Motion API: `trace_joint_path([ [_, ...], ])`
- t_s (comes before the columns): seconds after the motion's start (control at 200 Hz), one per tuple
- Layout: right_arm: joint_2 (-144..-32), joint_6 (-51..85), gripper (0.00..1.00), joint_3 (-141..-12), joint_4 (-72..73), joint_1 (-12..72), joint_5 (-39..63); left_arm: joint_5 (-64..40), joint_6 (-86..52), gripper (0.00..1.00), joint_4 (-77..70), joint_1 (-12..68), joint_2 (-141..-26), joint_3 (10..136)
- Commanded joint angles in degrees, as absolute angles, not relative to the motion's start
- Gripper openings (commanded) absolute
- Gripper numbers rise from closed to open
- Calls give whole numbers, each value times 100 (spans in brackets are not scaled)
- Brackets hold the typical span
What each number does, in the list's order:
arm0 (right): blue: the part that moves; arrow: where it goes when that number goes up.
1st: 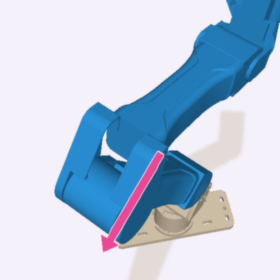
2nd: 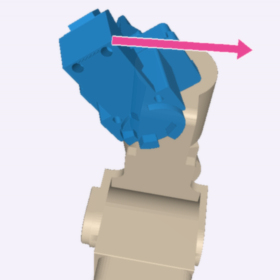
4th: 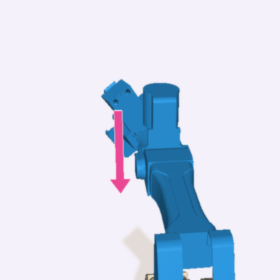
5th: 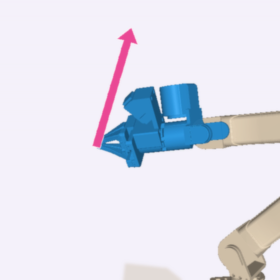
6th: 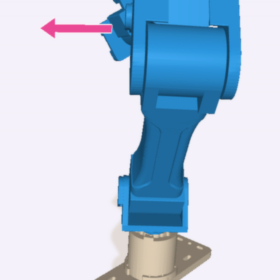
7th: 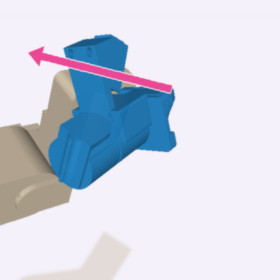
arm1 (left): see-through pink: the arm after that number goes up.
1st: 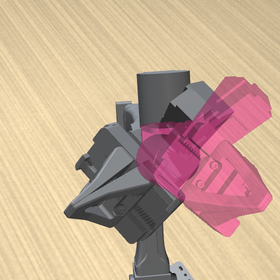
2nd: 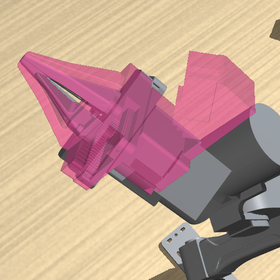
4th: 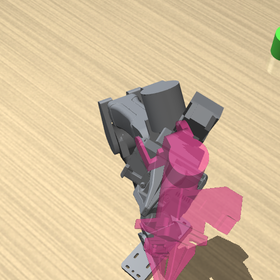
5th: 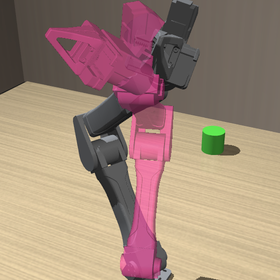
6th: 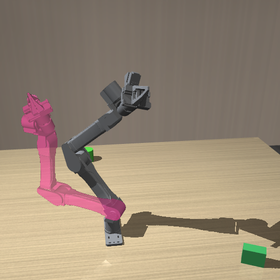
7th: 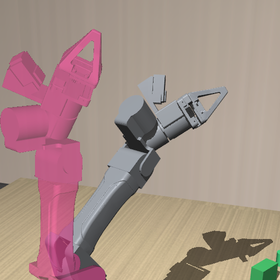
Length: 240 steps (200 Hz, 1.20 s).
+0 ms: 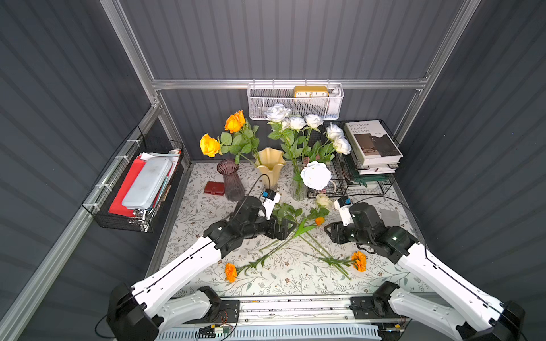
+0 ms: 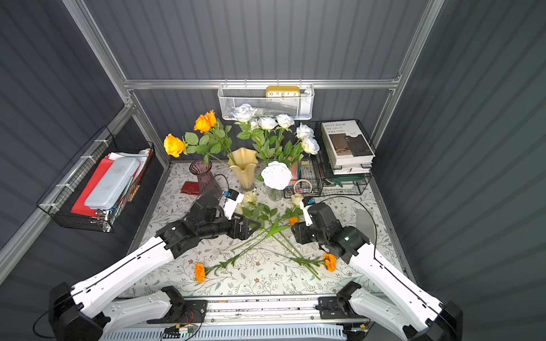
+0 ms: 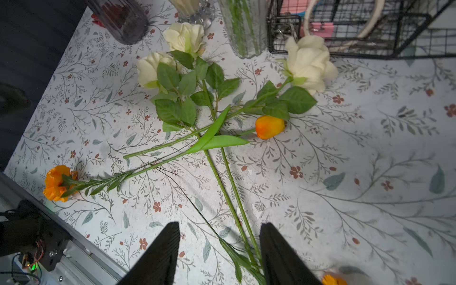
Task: Arrange the flowers in different vases according to their colors
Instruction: Pick up the flower at the center of the board.
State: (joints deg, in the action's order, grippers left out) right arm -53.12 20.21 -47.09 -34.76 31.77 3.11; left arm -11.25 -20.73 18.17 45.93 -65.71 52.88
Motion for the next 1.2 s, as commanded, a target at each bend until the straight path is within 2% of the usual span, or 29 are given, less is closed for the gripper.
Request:
trace_joint_path([
  [0.0, -5338, 2458, 58, -4588, -3642, 2854, 622, -746, -1860, 99, 1913, 5229, -6955, 5350],
  [0.125, -5464, 2457, 58, -4601, -3513, 2532, 907, 11, -1635, 96, 2019, 6148, -8007, 5692],
  [0.23, -5535, 2408, 57, -4562, -3370, 2296, 1114, 220, -1385, 95, 1787, 6408, -8560, 5717],
  [0.405, -5685, 2258, 57, -4557, -3292, 2156, 1327, 681, -967, 94, 1590, 6444, -9188, 5855],
  [0.625, -5722, 2102, 57, -4485, -3285, 2035, 1353, 476, -362, 89, 1520, 6459, -9981, 6124],
  [1.071, -5607, 2013, 56, -4342, -3172, 1898, 1661, 198, 92, 84, 1400, 6454, -10470, 6269],
  [1.196, -5593, 1986, 55, -4342, -3191, 1883, 1652, 99, 165, 79, 1370, 6448, -10658, 6302],
])
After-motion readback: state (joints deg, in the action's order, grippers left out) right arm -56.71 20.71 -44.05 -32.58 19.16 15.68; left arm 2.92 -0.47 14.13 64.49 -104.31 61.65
